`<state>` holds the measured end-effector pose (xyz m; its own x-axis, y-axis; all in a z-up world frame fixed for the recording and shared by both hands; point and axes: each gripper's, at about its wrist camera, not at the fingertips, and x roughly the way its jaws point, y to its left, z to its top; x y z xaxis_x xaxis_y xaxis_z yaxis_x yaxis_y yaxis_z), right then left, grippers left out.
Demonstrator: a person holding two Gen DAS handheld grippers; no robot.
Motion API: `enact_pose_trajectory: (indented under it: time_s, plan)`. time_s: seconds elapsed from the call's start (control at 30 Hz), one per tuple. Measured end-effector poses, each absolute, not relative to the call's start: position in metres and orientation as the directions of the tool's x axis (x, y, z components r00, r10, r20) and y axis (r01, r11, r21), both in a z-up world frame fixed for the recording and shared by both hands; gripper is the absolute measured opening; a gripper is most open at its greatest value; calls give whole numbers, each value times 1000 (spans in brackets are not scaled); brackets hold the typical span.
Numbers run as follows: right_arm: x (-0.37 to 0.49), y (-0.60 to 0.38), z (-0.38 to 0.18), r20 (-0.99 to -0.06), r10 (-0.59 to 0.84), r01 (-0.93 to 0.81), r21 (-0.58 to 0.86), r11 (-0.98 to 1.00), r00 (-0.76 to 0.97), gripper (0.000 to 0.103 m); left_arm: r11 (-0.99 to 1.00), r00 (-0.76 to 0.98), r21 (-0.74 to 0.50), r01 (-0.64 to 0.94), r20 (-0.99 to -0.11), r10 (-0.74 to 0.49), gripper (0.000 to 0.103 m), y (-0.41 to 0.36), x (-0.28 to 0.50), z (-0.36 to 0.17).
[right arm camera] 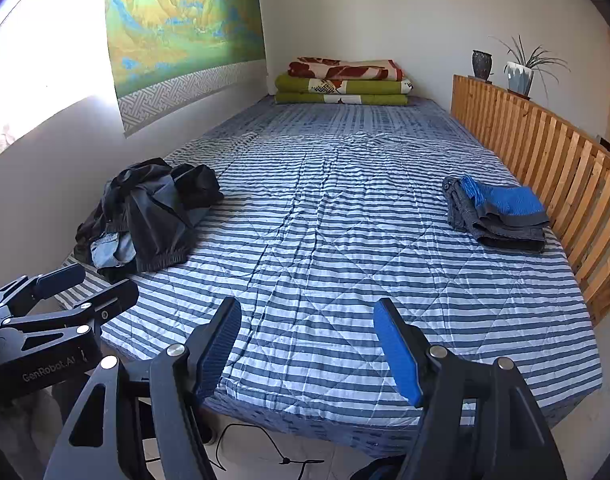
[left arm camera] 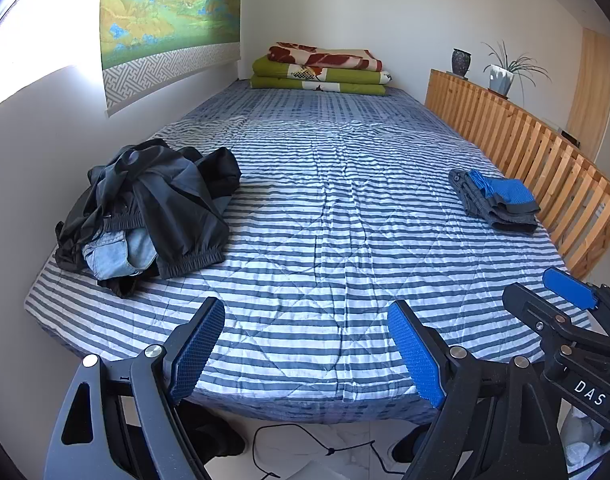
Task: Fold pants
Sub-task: 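Move both grippers toward the heap of dark clothing on the bed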
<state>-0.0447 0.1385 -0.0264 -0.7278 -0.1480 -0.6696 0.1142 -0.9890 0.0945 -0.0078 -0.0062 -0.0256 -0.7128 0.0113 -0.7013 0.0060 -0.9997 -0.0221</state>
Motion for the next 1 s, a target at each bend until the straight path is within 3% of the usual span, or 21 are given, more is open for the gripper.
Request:
enact_pose_trajectory:
  time_s: [1.0]
  plan:
    - [-53,133,-30,-684,-158,125,99,-987,-712,65,-999,-704,-28,18,-710,7,86,-13,-21,-28]
